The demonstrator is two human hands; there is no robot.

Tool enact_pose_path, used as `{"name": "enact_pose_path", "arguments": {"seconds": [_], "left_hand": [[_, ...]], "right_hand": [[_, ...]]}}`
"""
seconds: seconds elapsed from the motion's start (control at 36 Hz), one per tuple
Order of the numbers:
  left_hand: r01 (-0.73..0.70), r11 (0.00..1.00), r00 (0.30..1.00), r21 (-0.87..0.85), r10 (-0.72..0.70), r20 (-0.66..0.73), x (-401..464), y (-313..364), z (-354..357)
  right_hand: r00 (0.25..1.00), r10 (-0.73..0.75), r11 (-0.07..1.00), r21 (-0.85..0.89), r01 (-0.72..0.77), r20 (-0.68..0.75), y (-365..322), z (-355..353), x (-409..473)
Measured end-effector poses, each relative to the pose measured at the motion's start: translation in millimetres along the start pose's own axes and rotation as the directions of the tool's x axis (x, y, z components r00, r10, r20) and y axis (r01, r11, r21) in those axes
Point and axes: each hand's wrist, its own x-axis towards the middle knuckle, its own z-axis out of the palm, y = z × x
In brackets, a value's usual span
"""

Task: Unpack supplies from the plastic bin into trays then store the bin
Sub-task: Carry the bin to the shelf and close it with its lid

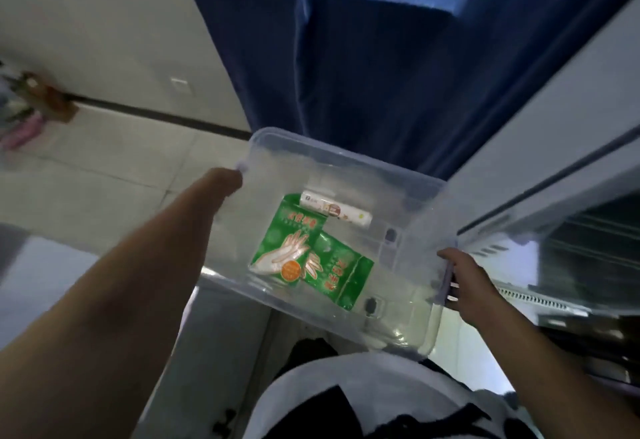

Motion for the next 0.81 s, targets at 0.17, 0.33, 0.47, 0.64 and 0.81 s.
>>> {"name": "enact_pose_path", "arguments": {"seconds": [0.17, 0.33, 0.47, 0.64, 0.81], "left_hand": [[0.152, 0.973, 0.988, -0.175, -0.143, 0.059, 40, -9, -54], [0.293, 0.948, 0.954, -0.127, -0.298, -0.025, 108, -17, -73], [0.459, 0.870, 0.878, -0.180, -0.475, -0.055, 148, -35, -88], [0.557, 0.652, 0.769, -0.514, -0.639, 0.022, 116, -38, -114], [0.430, 0.384, 0.687, -0.817, -0.727, 0.019, 95, -28, -160]], "right_hand": [[0.995, -0.095, 0.985, -0.141, 0.099, 0.036, -90, 69, 15], [0.984, -0.146, 0.941, -0.292, 0.171, 0.107, -187, 144, 49], [0.960, -0.143, 0.871, -0.430, 0.238, 0.243, -266, 226, 93], [0.908, -0.160, 0.775, -0.521, 0.358, 0.386, -349, 342, 109], [0.765, -0.147, 0.625, -0.540, 0.564, 0.628, -414, 481, 85]]}}
